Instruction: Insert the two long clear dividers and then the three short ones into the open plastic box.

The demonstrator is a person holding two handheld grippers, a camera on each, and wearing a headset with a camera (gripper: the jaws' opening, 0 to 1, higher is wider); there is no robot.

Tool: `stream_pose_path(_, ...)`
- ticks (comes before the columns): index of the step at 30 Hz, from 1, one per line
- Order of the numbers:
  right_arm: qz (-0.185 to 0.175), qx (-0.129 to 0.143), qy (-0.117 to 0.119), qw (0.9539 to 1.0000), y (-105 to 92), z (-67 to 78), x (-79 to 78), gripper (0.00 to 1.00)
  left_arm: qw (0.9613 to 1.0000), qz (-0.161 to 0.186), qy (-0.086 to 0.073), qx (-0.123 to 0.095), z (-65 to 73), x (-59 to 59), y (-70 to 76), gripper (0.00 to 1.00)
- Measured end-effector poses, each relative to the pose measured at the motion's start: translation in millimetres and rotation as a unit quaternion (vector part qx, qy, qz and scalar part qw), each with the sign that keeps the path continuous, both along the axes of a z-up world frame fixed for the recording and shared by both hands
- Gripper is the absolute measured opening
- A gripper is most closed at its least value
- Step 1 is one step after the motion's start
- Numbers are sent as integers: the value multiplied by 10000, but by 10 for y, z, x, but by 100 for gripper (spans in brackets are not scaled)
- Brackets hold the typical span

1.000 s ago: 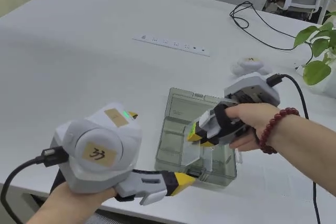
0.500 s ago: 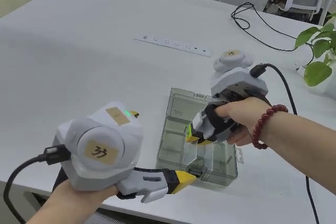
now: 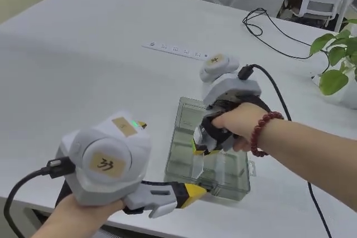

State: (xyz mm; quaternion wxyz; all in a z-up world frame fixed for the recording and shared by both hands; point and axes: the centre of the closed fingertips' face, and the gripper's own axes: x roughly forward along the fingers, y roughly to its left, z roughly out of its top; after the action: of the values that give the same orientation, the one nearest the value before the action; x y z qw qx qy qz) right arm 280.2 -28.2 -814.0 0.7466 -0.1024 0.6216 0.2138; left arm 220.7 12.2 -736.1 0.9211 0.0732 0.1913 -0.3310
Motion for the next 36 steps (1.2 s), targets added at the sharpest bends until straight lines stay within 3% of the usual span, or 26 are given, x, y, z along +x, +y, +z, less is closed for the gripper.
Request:
stream_pose_path(5, 138, -198, -107, 9997, 5, -52, -2, 7, 10000, 47, -32, -27, 12, 9, 16, 93)
stream_pose_path(19, -16, -178, -174, 9997, -20, -176, -14, 7, 9998, 138, -148, -77, 50, 24, 33, 93)
stream_pose_path(26, -134, -69, -169, 9997, -25, -178, -21, 7, 9997, 169, -156, -67, 57, 26, 40, 93)
stream_pose_path(29, -130, 101, -197, 9997, -7, -176, -15, 9, 9997, 176, -142, -80, 60, 29, 41, 93)
stream_pose_path(36, 127, 435, -456, 9979, -2, -91, 45, 17, 9997, 206, -118, -29, 94, 42, 69, 94)
